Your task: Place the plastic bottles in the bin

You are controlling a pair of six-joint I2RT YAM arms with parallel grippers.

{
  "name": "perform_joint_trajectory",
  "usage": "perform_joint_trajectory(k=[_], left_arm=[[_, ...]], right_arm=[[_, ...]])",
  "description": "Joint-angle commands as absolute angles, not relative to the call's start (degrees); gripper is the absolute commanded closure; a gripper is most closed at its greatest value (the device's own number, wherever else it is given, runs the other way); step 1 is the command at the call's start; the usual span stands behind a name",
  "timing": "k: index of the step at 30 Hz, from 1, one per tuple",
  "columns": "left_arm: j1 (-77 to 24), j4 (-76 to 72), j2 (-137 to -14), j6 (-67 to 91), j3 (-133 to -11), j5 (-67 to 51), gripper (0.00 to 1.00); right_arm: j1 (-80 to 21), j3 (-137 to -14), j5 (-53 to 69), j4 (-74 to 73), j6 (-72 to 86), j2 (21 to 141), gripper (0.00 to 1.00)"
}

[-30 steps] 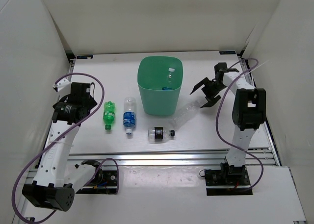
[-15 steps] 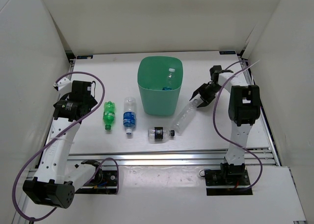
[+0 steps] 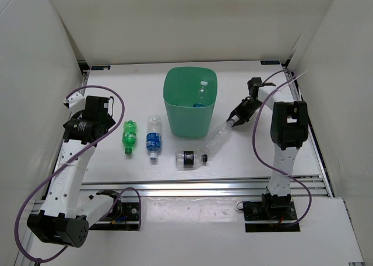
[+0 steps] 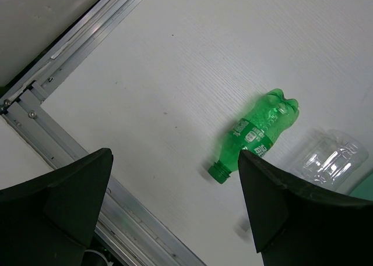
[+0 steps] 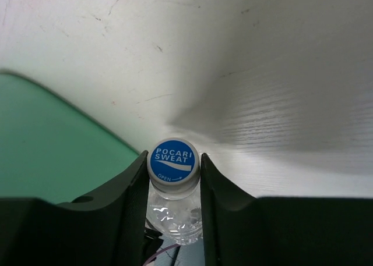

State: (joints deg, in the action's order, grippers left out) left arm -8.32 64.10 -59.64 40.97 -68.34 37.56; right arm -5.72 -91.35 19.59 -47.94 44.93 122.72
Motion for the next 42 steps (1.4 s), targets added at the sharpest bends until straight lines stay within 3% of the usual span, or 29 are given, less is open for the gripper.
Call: perform_joint_trajectory(k=[1,7,11,18,21,27,33,36,37,38,39,40,42], left_arm=[[-8.3,64.3,-59.2,40.3,-69.3,39.1,0.01],[-8.3,63.8,-59.2,39.7,-69.3,39.1,0.01],[-8.3,63.3,-58.7,39.7,-69.3,39.1,0.01],[-8.3,62.8,-57.5,39.7,-69.3,39.1,0.01],[-8.3,61.3,-56.9,39.7,-68.0,38.2,0.01],[-8.3,58.5,-56.3,39.5,-66.7,33.3,0.01],[-8.3,56.8,-56.3,37.4,-65.3,29.6,0.01],[-8.3,55.0,-56.3,36.0,-64.8,27.8,0.01],[-8.3,54.5,-56.3,35.9,-64.0,27.8,0.01],[-8.3,53.6,-56.3,35.9,-63.1,27.8,0.01],[-8.3,53.6,-56.3,35.9,-63.1,27.3,0.01],[-8.3,53.6,-56.3,35.9,-62.5,27.2,0.01],[-8.3,52.4,-56.3,34.7,-61.8,27.2,0.01]], right_arm=[[-6.0,-91.9,17.8,-48.6,43.6,119.9,0.71],[-6.0,-93.2,13.8,-52.5,41.0,117.0,0.92],[-6.0,-96.7,8.4,-57.8,38.9,111.9,0.98],[-4.7,-104.5,1.9,-64.0,37.8,97.1,1.00],[-4.7,-114.0,-0.8,-65.2,37.2,94.8,1.00],[-8.8,-136.1,-1.3,-60.5,36.3,98.7,1.00],[-21.6,-139.9,-6.7,-50.6,29.4,106.5,1.00],[-26.5,-142.1,-9.5,-49.9,25.0,110.7,0.94],[-28.8,-142.1,-10.5,-49.2,23.7,110.7,0.84],[-30.7,-142.1,-12.2,-48.2,20.6,110.7,0.41],[-30.7,-142.1,-12.2,-48.2,20.6,110.2,0.41],[-31.4,-141.4,-12.2,-47.6,19.5,108.2,0.00],[-31.4,-140.5,-15.1,-47.6,19.5,105.6,0.00]])
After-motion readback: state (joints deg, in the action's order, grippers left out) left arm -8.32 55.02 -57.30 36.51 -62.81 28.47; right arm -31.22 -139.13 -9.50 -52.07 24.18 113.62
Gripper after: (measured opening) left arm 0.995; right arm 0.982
